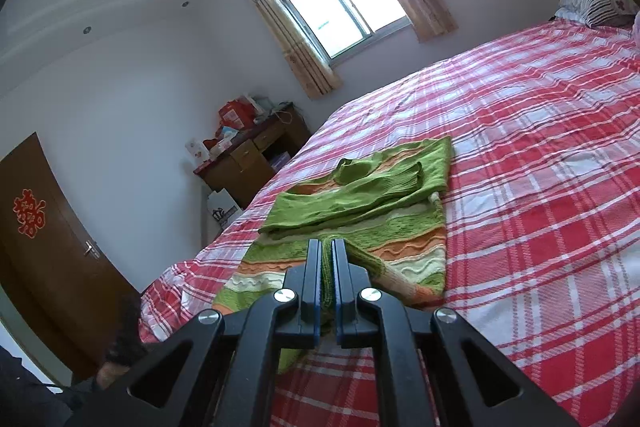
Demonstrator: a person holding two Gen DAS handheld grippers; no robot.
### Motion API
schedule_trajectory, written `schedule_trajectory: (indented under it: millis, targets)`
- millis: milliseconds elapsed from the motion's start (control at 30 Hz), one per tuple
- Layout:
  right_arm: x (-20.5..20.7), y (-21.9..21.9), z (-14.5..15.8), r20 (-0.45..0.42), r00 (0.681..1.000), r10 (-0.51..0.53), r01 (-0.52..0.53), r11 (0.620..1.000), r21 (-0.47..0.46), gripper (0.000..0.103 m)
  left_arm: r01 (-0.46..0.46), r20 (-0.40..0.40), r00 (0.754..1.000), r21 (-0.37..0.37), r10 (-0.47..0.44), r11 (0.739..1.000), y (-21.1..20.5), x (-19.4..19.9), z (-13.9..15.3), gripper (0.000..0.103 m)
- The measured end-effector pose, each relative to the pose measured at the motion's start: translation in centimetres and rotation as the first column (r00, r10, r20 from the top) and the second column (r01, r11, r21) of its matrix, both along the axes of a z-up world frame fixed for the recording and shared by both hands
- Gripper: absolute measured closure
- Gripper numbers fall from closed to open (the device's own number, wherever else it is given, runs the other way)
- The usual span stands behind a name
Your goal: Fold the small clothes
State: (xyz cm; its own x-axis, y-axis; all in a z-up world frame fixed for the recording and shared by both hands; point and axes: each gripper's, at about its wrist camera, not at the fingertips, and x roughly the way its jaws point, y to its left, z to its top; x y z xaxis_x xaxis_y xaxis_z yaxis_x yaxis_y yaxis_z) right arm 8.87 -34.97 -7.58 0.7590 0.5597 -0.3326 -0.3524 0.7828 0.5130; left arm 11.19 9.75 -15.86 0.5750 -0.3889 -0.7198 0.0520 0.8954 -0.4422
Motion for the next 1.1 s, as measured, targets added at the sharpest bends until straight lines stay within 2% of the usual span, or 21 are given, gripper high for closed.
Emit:
schedule_trajectory:
  millis: [33, 167, 267, 400, 500, 733, 1100]
  targets:
    - [0.0, -0.1, 0.1, 0.002, 1.0, -0.001, 0.001, 1.0, -0.003, 0.099, -0.003, 0.024, 1.0, -0.061, 0.004, 0.998, 1.0, 0.0, 1.0, 0.099]
    - [0.2, 0.0, 0.6, 0.015, 1.0, 0.001, -0.002, 1.0, 0.004, 0.099, -0.021, 0.137, 0.989, -0.2, 0.049, 0.98, 3.5, 0.4, 4.8, 0.099]
    - [0.7, 0.4, 1.1, 0.027, 1.0, 0.004, -0.004, 1.0, 0.001, 0.099, -0.028, 0.161, 0.985, -0.234, 0.068, 0.972, 3.5, 2.6, 5.8, 0.099]
    - [2.1, 0.6, 1.9, 0.041, 0.999, -0.001, 0.001, 1.0, -0.001, 0.099, -0.056, 0.148, 0.984, -0.263, 0.098, 0.963, 3.1, 5.6, 5.4, 0.099]
    - [3.3, 0.6, 2.6, 0.051, 0.999, -0.004, 0.004, 1.0, -0.002, 0.099, -0.085, 0.141, 0.981, -0.316, 0.135, 0.945, 3.9, 7.5, 5.3, 0.099]
    - [7.6, 0.9, 4.6, 0.07, 0.997, -0.01, 0.011, 1.0, -0.017, 0.099, -0.131, 0.172, 0.966, -0.319, 0.193, 0.939, 5.2, 11.8, 7.0, 0.1]
    - [15.8, 1.5, 6.7, 0.066, 0.997, -0.043, 0.047, 0.997, -0.066, 0.099, -0.14, 0.219, 0.956, -0.245, 0.195, 0.96, 4.8, 20.5, 9.4, 0.1]
